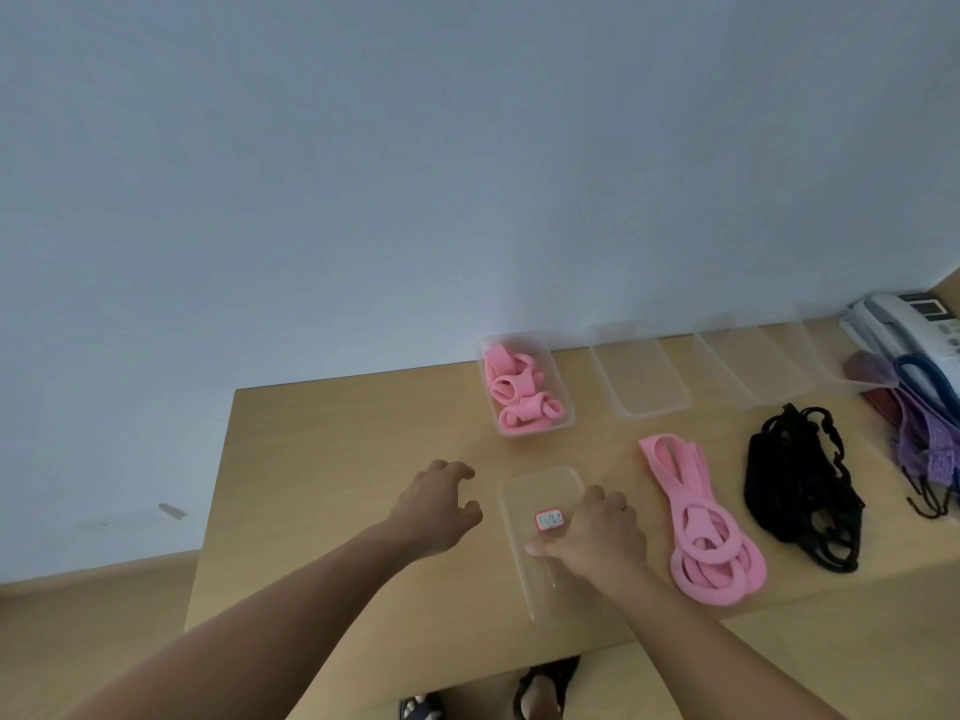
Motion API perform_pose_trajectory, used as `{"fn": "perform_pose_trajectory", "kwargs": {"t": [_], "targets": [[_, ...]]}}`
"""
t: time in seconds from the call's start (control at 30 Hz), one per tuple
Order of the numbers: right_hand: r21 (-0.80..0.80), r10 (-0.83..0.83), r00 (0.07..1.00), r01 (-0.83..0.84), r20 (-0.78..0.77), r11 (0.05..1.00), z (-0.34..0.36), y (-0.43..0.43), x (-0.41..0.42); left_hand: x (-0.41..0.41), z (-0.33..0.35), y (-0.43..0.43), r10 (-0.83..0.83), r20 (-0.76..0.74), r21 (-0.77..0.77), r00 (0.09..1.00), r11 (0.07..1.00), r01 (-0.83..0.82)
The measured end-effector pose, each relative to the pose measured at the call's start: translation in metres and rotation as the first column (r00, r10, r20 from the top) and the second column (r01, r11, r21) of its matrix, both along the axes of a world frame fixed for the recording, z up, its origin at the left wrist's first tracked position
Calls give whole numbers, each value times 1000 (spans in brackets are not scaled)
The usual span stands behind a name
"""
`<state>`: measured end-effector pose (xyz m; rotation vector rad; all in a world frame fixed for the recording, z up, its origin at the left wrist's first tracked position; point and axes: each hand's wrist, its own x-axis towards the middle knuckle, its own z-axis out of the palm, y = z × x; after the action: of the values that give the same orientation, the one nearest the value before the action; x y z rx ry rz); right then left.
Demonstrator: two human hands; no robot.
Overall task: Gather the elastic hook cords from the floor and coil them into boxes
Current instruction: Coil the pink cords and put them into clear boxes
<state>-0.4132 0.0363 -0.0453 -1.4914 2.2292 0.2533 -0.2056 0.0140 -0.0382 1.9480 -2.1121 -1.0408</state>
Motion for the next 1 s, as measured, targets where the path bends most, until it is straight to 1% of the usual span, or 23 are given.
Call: {"fn": "perform_pose_trajectory", "kwargs": {"t": [0.07,0.13,0.17,0.23,0.27,0.33,0.4,0.47,0.57,0.67,0.8,0.9,1.0], "targets": [[-18,-28,1000,29,8,999,0,2,-3,2,1,1,13,-9,10,1000,1000,-13],[-67,-19,999,21,39,998,0,3,-5,3,3,1,24,-28,19,999,1000,-23],[-93,-14,996,22,85,995,1,3,-6,3,4,1,33,-41,24,999,999,-32],[-117,-26,964,59,265,991,5,1,-10,4,7,-1,46,-65,36,997,998,-44],[-110,-39,924,88,380,990,8,-1,-11,4,9,-3,53,-75,43,996,998,-50],[-89,-58,810,135,584,987,18,-7,-14,5,13,-7,89,-97,69,991,994,-82],[-102,-47,710,166,703,981,33,-15,-13,4,19,-11,140,-131,98,981,987,-128],[-136,-19,641,191,767,972,48,-29,-10,0,27,-18,189,-208,104,960,980,-170],[-166,1,597,222,802,961,67,-59,-4,-9,40,-35,263,-319,97,911,965,-245],[-187,12,568,249,823,950,75,-93,-2,-16,50,-61,310,-343,49,886,948,-313],[-153,-8,568,235,823,960,75,-137,-1,-26,54,-95,385,-306,60,871,921,-386],[-104,-25,573,192,819,976,64,-166,0,-34,47,-117,464,-272,66,843,883,-465],[-92,13,625,94,781,991,47,-188,-1,-41,36,-130,530,-221,65,819,846,-529]]}}
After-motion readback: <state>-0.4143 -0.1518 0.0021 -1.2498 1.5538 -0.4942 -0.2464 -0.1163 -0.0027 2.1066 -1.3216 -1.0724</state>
